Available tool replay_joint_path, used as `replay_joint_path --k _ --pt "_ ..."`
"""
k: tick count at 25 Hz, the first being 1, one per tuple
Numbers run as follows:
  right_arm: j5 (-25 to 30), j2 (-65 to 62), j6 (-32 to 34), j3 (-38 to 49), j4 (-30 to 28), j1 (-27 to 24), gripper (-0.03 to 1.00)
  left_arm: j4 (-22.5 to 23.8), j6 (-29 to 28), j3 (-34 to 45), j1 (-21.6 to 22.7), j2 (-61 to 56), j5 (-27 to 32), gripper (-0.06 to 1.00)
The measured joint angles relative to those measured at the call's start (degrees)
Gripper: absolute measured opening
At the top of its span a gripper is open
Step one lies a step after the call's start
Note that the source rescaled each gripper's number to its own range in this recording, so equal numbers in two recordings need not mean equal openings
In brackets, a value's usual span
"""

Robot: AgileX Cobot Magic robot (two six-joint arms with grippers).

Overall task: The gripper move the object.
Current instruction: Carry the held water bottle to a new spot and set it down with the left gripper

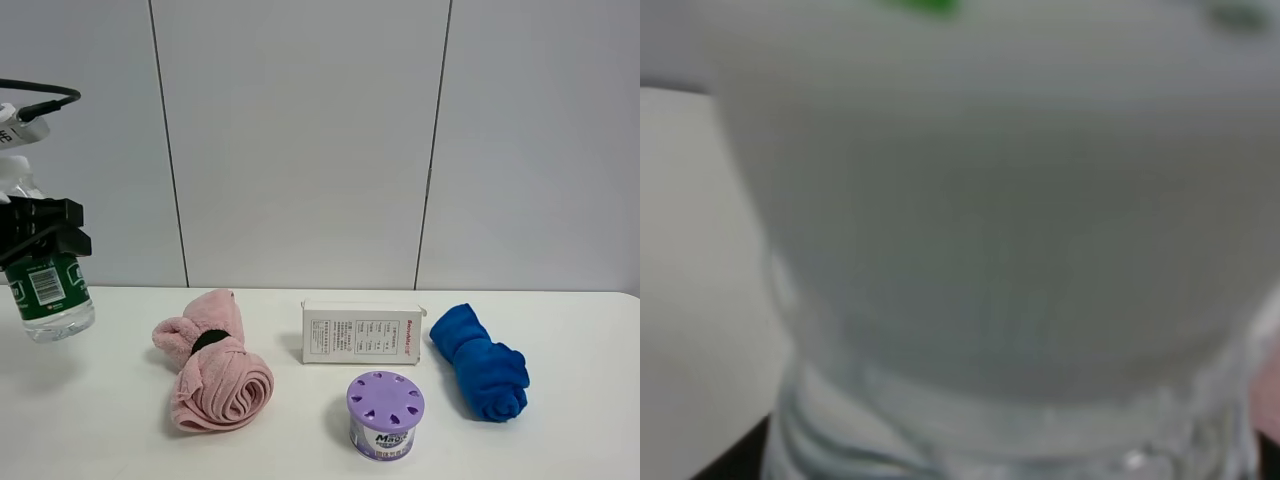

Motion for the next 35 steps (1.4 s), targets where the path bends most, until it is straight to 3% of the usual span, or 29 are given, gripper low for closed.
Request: replay_joint_path --k 5,10,19,23,35 --pt "0.0 0.0 0.0 0.0 0.0 0.0 1.0 -2.98 11.27 2.92 0.02 4.59 -11.43 0.03" --pt "0.0 0.0 0.0 0.0 0.0 0.0 1.0 -5.63 21.52 3.63 0.02 9.65 -14.77 0.03" --pt "0.0 0.0 0.0 0.0 0.0 0.0 1.0 -11.19 29.36 3.58 0.09 15.14 -20.59 0.03" --pt "0.0 0.0 0.0 0.0 0.0 0.0 1.0 -11.35 30.95 3.57 0.09 17.72 -25.14 0.03" --pt "0.0 0.0 0.0 0.0 0.0 0.0 1.0 -11.68 34.3 5.12 0.09 21.03 -28.1 0.03"
